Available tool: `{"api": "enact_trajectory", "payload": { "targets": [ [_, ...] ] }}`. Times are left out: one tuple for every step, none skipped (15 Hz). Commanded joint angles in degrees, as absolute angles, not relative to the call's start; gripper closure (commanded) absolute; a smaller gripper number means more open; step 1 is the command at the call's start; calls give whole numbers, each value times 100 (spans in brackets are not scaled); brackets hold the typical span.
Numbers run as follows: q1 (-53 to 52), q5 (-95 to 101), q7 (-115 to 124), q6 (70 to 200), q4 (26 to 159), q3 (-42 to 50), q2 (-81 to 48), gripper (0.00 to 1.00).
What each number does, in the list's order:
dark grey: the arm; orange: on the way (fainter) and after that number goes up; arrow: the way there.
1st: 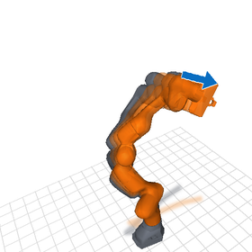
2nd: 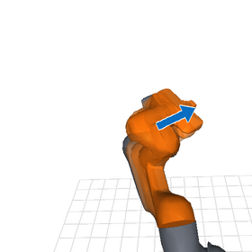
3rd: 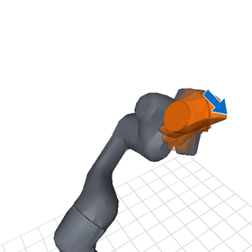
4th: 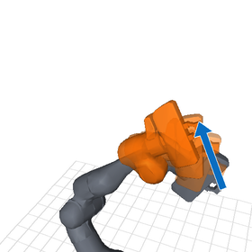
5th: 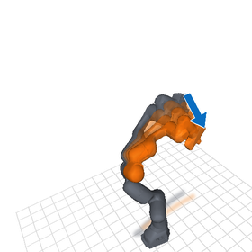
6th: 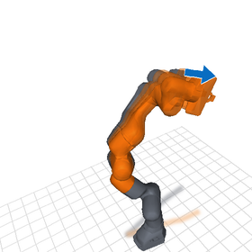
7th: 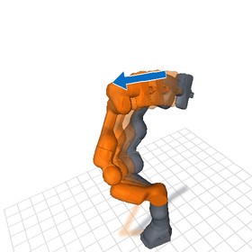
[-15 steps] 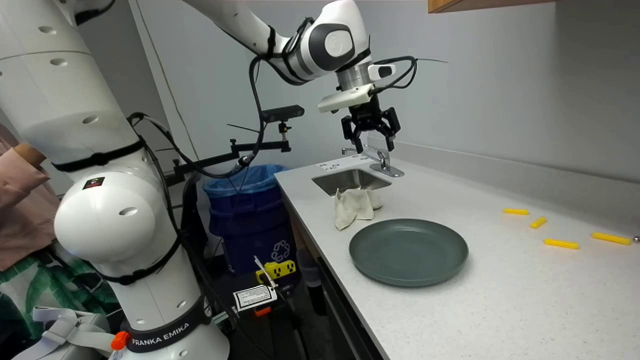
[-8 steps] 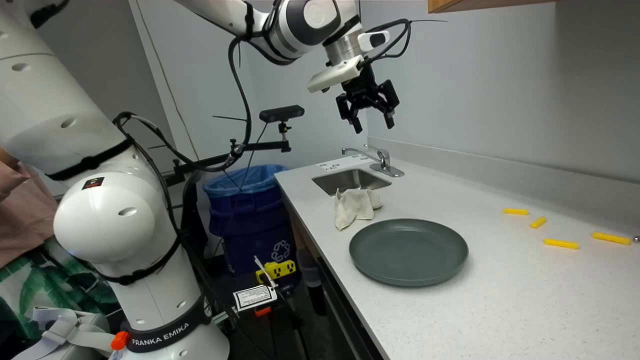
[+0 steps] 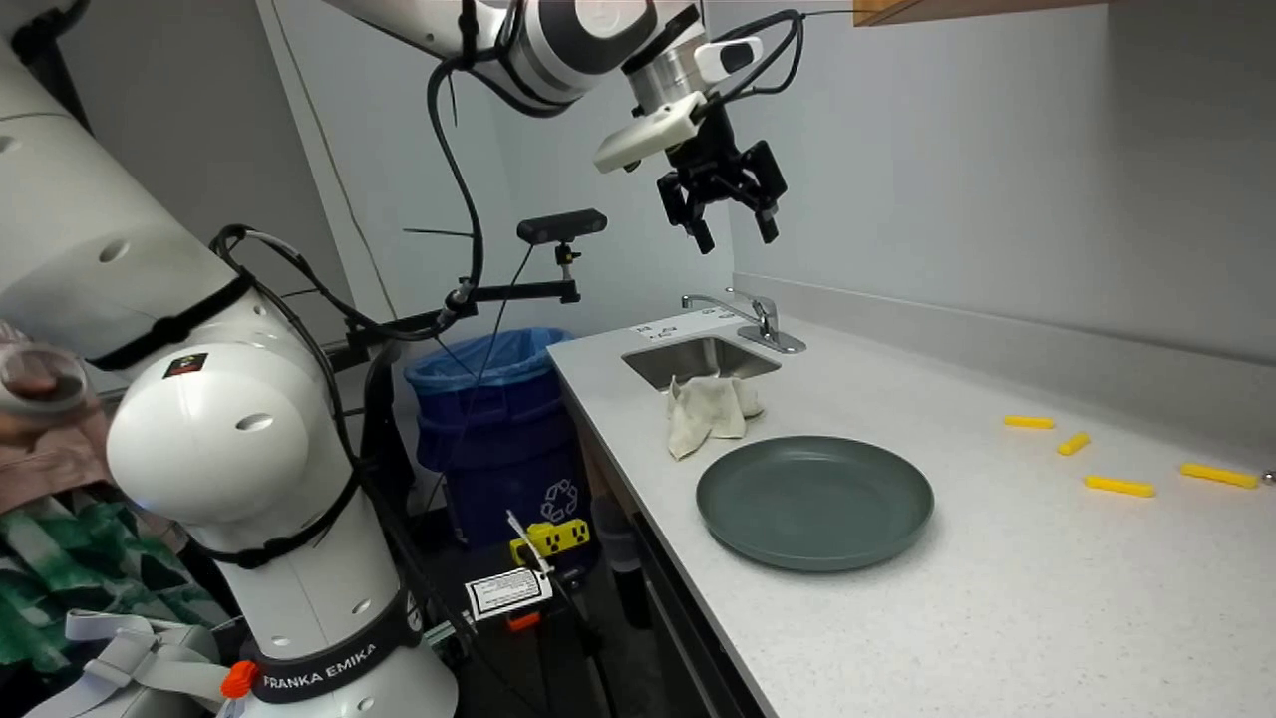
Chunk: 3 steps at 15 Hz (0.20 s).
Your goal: Take the cloth and wipe the plate
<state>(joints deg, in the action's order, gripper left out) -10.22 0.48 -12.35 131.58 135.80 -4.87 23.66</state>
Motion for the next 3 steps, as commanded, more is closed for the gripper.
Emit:
{"api": "enact_trajectory", "payload": {
  "targets": [
    [-1018,47,-1233,13138,13571,-492,2365,0],
    [-1018,47,-1233,13138,13577,-492,2365,0],
    [-1018,47,-1233,13138,13581,-492,2365,0]
  ]
}}
